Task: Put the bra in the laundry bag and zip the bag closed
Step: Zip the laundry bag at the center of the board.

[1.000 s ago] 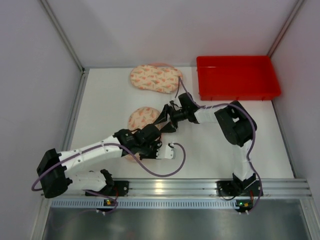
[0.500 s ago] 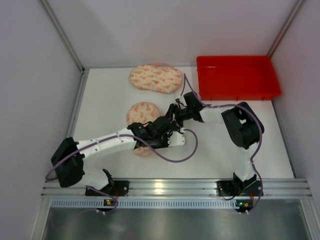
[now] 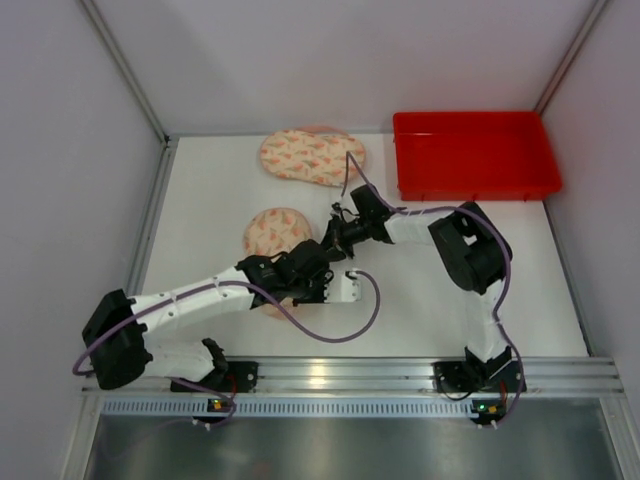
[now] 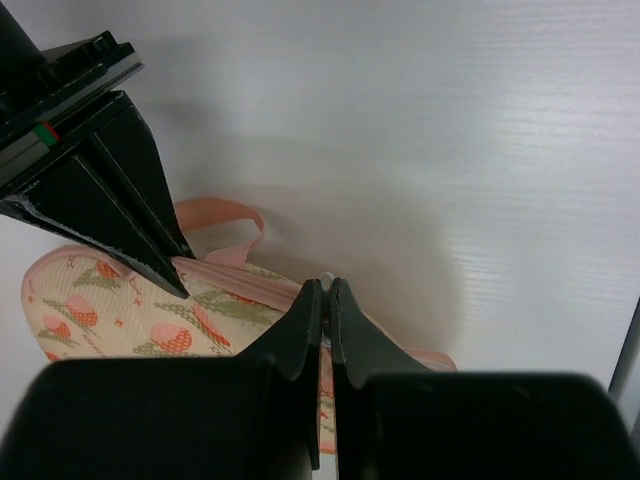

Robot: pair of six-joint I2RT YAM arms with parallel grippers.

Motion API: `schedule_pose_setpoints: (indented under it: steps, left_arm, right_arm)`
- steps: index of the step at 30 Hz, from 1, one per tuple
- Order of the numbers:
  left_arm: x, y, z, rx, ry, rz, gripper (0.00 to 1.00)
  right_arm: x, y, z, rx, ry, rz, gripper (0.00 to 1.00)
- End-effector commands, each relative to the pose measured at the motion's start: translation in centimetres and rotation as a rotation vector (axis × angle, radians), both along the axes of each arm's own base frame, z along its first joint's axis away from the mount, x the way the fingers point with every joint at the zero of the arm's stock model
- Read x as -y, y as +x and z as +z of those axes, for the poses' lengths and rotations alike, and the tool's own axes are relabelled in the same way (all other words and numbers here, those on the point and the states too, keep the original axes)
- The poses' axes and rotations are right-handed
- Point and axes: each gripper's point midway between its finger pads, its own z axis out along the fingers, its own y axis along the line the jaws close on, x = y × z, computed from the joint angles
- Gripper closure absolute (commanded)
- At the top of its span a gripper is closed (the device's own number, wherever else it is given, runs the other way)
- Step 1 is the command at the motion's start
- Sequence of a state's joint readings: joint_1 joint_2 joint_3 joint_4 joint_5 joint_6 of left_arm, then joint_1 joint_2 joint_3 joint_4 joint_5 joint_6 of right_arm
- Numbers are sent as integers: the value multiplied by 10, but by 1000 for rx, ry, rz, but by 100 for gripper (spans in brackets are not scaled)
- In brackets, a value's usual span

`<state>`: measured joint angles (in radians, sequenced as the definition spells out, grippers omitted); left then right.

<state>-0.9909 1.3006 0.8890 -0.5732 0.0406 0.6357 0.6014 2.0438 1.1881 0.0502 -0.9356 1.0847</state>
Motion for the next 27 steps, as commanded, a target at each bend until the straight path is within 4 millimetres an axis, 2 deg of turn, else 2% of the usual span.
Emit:
schedule_pose_setpoints:
  steps: [1,2,7,12,15,16,17,19,20,22,23,27]
  left_arm:
    - [-14,-52,-10,-134,12,-141,100]
    - [-18,-59,-12,-140,15,-159,100]
    - [-23,-78,-14,-187,32,-209,100]
    - [-14,-81,-7,-222,-3,-163,100]
    - [-4,-64,-4,-197,-20,-41,100]
    - [-3,-58,-4,-187,-13,-12,100]
    - [3,-46,-2,-172,-28,23,100]
    - [2,-22,-1,-126,-37,138,100]
    - [8,-9,7,-97,-83,190,100]
    - [9,12,13,-34,-105,273,100]
    - [8,30,20,29,-134,353,100]
    - [13,49,30,90,-189,453,100]
  right_arm:
    - [-11,42,23,146,52,-31,100]
    - [-9,44,15,143,31,-23,100]
    - [-17,62,10,171,31,-14,100]
    - [-21,65,11,184,39,-6,100]
    - [-19,57,18,173,62,18,57]
    - [-15,52,17,158,45,21,46]
    - [-10,51,26,173,49,15,29]
    - [4,45,21,154,18,10,20]
    - [9,44,28,171,15,8,20]
    - [23,43,24,170,-25,0,19]
    - [26,42,29,181,-30,1,19]
    - [39,38,29,196,-73,8,19]
